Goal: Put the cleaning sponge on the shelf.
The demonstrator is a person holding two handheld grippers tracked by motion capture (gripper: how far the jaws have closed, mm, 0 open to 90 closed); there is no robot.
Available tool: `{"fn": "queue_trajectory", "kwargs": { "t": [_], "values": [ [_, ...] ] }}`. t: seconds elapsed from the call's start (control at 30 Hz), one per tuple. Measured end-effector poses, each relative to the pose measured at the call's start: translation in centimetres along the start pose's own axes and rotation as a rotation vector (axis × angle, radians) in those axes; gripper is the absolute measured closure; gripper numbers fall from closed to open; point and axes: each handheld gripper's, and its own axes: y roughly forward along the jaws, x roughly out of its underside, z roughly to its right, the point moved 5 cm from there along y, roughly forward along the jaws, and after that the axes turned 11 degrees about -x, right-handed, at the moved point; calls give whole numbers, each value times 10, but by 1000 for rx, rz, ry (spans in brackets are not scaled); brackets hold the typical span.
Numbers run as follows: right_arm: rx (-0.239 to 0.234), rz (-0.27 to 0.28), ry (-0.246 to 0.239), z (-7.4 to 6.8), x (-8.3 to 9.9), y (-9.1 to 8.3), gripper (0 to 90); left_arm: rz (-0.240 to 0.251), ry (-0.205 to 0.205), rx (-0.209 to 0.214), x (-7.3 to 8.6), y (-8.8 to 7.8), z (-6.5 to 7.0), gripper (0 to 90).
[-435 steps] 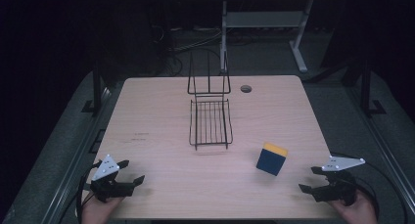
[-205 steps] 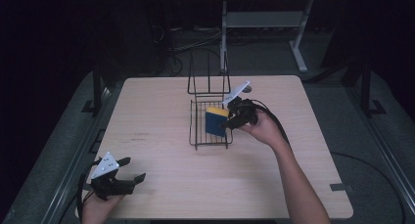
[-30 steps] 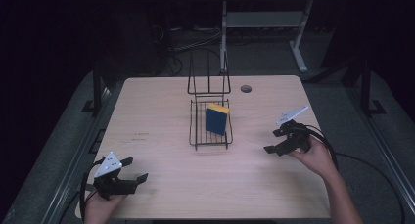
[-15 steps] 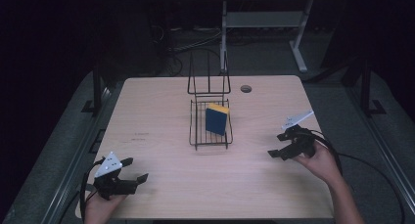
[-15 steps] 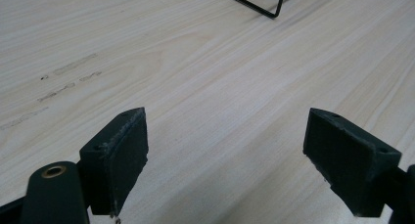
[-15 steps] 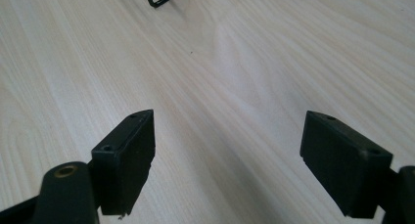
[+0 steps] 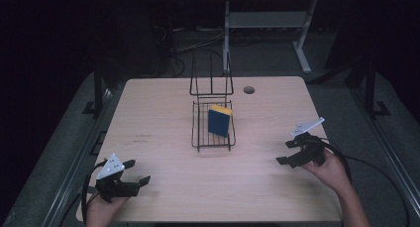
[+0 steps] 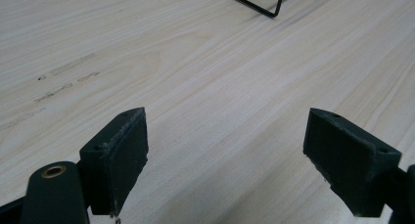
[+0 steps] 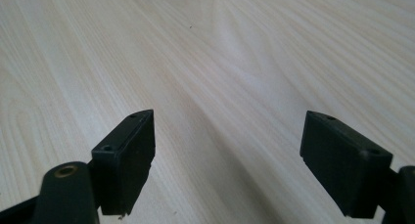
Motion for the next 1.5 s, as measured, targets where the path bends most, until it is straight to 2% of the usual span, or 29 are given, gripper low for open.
{"fn": "queue_trajectory", "kwargs": {
  "t": [0.87,1.5],
  "values": [
    [19,27,38,-2,36,-12,203,-5,3,1,0,1,1,162],
    [32,66,49,-13,59,-19,202,-7,1,4,0,1,3,163]
  ]
}}
